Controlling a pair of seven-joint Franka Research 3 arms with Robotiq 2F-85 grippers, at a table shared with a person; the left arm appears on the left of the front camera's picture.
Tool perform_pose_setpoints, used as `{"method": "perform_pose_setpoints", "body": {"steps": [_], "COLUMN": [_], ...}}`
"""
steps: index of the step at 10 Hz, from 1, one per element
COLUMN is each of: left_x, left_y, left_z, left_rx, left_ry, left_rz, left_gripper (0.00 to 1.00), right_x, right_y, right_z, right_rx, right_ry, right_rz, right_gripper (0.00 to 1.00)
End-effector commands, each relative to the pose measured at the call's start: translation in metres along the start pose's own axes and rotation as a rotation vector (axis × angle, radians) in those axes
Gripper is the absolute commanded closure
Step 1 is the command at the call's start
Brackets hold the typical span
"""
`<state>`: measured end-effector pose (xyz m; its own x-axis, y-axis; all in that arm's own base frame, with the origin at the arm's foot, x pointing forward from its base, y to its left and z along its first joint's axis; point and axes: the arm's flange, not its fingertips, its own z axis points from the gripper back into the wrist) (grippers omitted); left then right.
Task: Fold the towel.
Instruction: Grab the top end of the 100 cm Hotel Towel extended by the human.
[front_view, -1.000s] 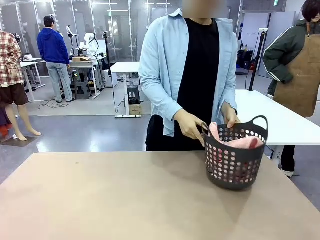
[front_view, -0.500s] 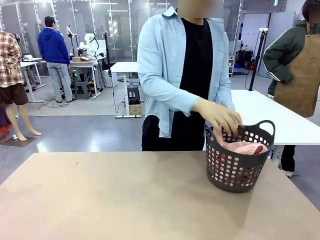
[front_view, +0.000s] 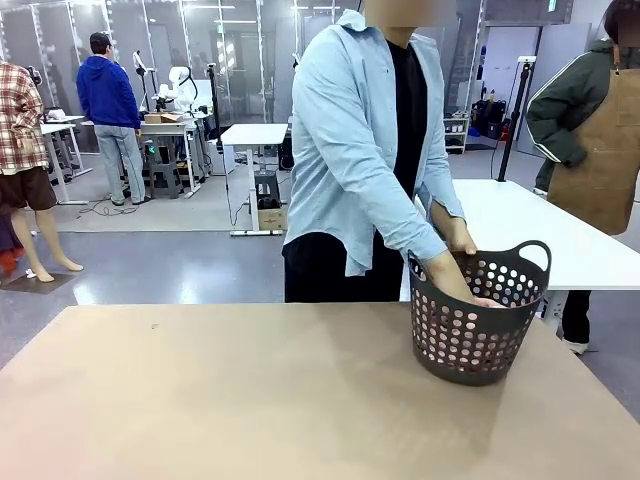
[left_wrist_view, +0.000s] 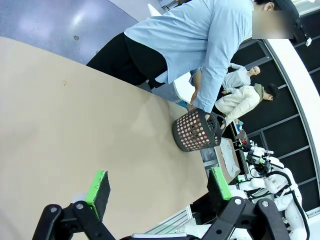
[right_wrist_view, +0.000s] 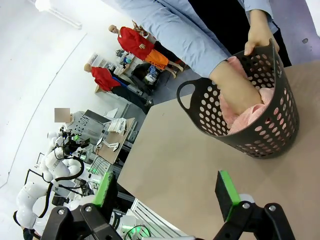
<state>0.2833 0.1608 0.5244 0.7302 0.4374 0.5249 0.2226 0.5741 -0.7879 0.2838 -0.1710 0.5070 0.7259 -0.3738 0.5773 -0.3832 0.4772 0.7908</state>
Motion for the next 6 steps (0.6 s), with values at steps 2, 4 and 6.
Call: {"method": "perform_pose_setpoints", "body": {"steps": [2, 4, 6], "left_x": [0.0019, 0.0019, 0.0019], "left_y": [-0.0006, -0.0006, -0.0006], "left_z": [-0.0015, -0.0015, -0.0015], "left_rx": [-0.022, -0.022, -0.022], "left_ry": [-0.007, -0.007, -0.007], "left_rz": [-0.004, -0.004, -0.004], "left_gripper": [0.00, 0.00, 0.00], "right_x": [0.0015, 0.0015, 0.0015], "right_y": [-0.0007, -0.0007, -0.0007], "right_z": [-0.0009, -0.0009, -0.0009], "right_rx": [0.012, 0.012, 0.012], "right_ry": [-0.007, -0.007, -0.007], "right_rz": [0.019, 0.019, 0.019], "right_gripper": [0.00, 0.00, 0.00]}}
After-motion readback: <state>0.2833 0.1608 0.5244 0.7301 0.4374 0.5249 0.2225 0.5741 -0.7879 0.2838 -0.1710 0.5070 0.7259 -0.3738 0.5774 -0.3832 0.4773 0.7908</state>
